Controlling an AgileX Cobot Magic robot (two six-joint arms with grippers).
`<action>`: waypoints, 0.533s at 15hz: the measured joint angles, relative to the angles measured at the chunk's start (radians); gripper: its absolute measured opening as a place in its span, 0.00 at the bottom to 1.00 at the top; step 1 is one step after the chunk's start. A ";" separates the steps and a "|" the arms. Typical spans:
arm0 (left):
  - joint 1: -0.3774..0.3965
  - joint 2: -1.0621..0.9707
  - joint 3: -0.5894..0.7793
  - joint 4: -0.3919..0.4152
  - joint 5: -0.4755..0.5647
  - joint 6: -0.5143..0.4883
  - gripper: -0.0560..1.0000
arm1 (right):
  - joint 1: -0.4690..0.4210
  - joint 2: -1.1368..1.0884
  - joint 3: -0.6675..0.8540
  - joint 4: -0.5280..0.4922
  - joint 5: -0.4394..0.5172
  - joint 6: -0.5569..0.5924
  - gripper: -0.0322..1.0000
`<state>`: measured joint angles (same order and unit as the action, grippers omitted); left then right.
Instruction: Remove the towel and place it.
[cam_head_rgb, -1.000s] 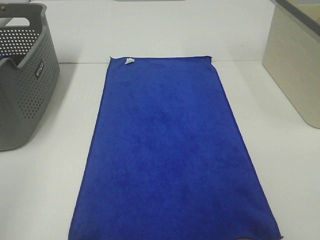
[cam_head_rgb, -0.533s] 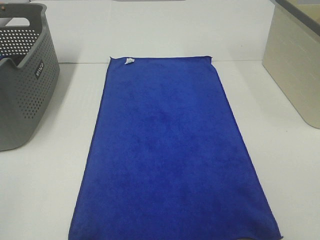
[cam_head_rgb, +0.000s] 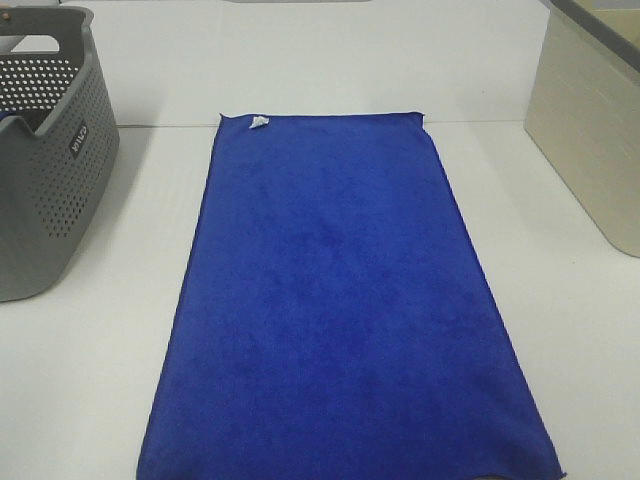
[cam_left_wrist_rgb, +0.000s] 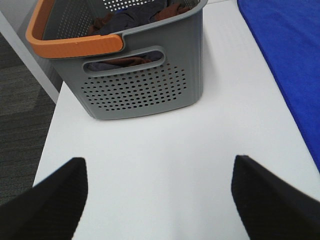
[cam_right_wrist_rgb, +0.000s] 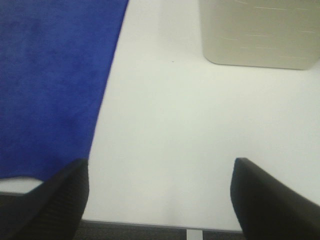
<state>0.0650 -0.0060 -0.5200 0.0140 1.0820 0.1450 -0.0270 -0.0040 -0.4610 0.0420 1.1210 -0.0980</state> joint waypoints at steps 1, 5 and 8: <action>0.000 0.000 0.000 -0.007 -0.001 0.010 0.76 | 0.000 0.000 0.003 -0.042 -0.006 0.041 0.77; 0.000 0.000 0.000 -0.014 -0.001 0.015 0.76 | 0.000 0.000 0.008 -0.062 -0.009 0.075 0.77; -0.002 0.000 0.000 -0.014 -0.001 0.015 0.76 | 0.000 0.000 0.008 -0.062 -0.009 0.075 0.77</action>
<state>0.0630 -0.0060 -0.5200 0.0000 1.0810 0.1600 -0.0270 -0.0040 -0.4530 -0.0200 1.1120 -0.0230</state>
